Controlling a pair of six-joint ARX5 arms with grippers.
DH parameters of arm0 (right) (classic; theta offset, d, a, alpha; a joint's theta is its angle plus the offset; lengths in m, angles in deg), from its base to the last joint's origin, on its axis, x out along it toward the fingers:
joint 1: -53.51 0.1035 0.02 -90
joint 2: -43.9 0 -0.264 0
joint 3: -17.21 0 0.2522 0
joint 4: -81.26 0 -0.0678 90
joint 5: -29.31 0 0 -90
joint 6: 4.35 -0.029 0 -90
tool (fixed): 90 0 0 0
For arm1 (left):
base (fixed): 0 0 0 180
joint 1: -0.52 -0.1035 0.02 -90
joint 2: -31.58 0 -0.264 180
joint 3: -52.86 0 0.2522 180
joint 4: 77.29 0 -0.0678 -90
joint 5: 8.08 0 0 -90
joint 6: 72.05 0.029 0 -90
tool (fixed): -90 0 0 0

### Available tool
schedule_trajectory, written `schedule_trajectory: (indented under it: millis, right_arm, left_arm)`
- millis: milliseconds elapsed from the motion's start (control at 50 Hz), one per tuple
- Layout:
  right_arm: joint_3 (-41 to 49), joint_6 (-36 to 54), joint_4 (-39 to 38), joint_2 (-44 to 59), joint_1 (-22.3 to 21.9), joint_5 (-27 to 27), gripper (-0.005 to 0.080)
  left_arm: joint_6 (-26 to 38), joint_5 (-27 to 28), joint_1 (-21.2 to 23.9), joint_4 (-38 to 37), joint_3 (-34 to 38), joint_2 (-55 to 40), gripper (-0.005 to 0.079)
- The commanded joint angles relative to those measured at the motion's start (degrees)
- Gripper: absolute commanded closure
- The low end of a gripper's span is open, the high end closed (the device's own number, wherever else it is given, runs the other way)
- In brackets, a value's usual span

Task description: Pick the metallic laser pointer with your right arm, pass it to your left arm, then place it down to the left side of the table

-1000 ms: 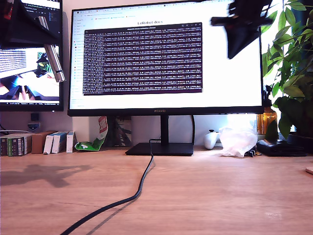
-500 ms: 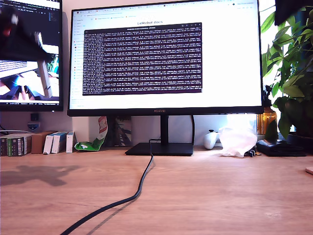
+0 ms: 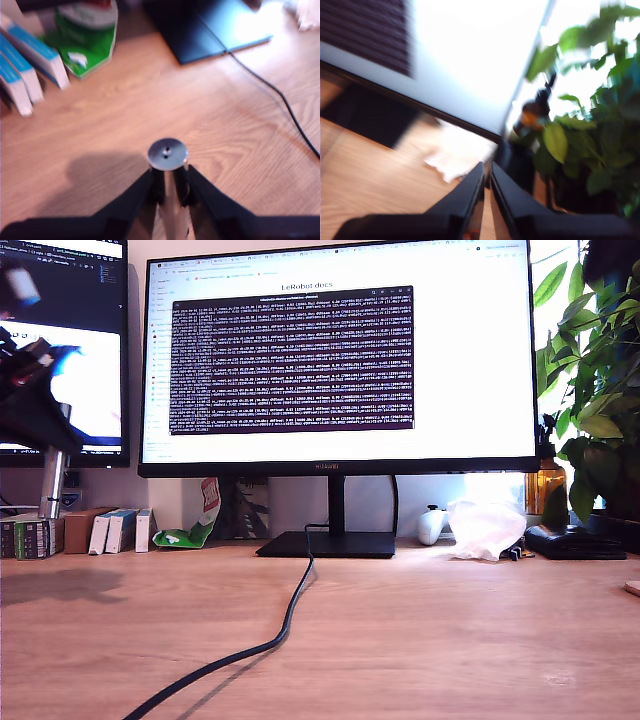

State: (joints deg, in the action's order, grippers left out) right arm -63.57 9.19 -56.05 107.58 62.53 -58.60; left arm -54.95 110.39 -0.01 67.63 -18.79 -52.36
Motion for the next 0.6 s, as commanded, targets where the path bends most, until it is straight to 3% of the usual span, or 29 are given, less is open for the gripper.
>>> schedule_trajectory:
  millis: [0,240,580]
  right_arm:
    - [3.5,-0.1,-0.3,-2.7,1.1,0.0,0.0763]
    - [10.3,-0.1,-0.4,-10.9,2.6,0.0,0.0763]
    - [10.6,0.9,-1.5,-12.4,2.6,-0.3,0.0763]
  left_arm:
    - [0.9,0.2,-0.1,-4.3,-3.9,-2.4,0.0763]
    - [1.0,1.3,-0.9,-22.1,-17.2,-13.6,0.0763]
    - [4.1,1.9,-0.9,-37.8,-29.1,-27.8,0.0763]
